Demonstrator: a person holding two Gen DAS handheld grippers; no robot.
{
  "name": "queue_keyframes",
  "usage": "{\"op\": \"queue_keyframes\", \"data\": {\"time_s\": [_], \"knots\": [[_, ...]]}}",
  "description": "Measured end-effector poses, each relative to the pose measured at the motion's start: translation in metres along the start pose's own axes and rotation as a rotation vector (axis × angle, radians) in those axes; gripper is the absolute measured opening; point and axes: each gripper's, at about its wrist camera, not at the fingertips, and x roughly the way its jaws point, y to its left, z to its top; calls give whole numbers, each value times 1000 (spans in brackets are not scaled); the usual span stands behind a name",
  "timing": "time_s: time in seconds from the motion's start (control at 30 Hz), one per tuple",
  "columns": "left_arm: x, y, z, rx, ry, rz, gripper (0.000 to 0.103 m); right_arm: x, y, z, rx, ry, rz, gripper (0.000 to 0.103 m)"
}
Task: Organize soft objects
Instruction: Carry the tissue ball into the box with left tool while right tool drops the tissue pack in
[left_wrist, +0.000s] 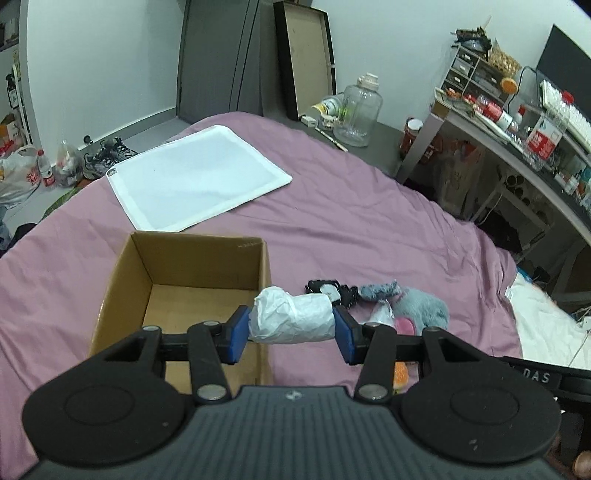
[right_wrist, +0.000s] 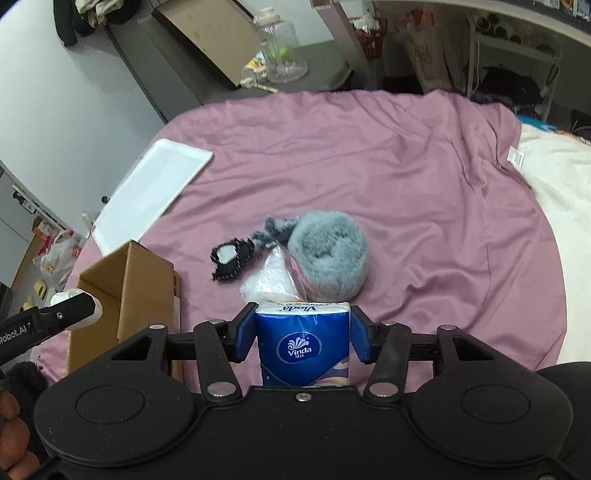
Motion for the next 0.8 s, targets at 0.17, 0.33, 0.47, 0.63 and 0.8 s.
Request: {"op": "queue_keyframes", "data": {"time_s": [0.17,0.33,0.47,0.63,0.8], "knots": [[5,17,-2,-23,2,-17,48,-2,15,-2,-14,-35,18,51],[5,35,1,-42,-13,-34,48,4,34,-4,-29,-45,21,51],[6,46,0,-44,-21,-47,48,9,48,-7,-45,-56,34,51],[12,56,1,-57,-15,-35,48,15,62,-10,-52,-68,41,51],[14,66,-1,-73,-19,-28,48,19,79,-8,-65,-76,52,51]]}}
